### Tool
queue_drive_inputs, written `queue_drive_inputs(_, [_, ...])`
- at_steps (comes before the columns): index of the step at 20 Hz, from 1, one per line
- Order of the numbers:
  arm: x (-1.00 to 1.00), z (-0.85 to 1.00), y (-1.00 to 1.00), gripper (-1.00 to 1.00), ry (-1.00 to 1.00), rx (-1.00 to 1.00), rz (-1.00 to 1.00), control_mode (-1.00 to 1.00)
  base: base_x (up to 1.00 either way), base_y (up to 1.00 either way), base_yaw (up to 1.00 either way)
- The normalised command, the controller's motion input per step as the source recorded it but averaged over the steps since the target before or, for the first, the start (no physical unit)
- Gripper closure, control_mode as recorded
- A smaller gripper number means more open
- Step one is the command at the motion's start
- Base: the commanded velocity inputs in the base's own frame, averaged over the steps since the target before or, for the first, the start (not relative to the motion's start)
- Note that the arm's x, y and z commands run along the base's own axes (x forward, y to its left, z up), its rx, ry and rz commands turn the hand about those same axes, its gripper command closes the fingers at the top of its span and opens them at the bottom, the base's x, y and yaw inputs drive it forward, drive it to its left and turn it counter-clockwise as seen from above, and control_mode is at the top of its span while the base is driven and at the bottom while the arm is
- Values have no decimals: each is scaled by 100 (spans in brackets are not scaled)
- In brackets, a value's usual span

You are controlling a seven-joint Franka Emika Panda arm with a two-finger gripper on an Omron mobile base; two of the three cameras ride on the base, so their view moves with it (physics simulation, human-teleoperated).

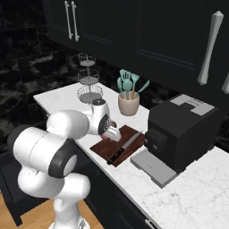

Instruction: Pick up the knife from the drawer and place it on the cutting board. Then place the meat from the plate to the cutting board.

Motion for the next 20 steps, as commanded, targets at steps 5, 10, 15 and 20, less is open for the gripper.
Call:
queue_drive_inputs(5, [21, -38, 0, 100, 7, 0, 0, -100, 0, 0, 0])
queue_drive_inputs(10, [9, -29, 0, 100, 0, 0, 0, -100, 0, 0, 0])
queue_drive_inputs(15, [0, -26, -1, 100, 0, 0, -2, -100, 0, 0, 0])
queue_drive_inputs(20, [-6, -20, 0, 100, 0, 0, -6, -100, 0, 0, 0])
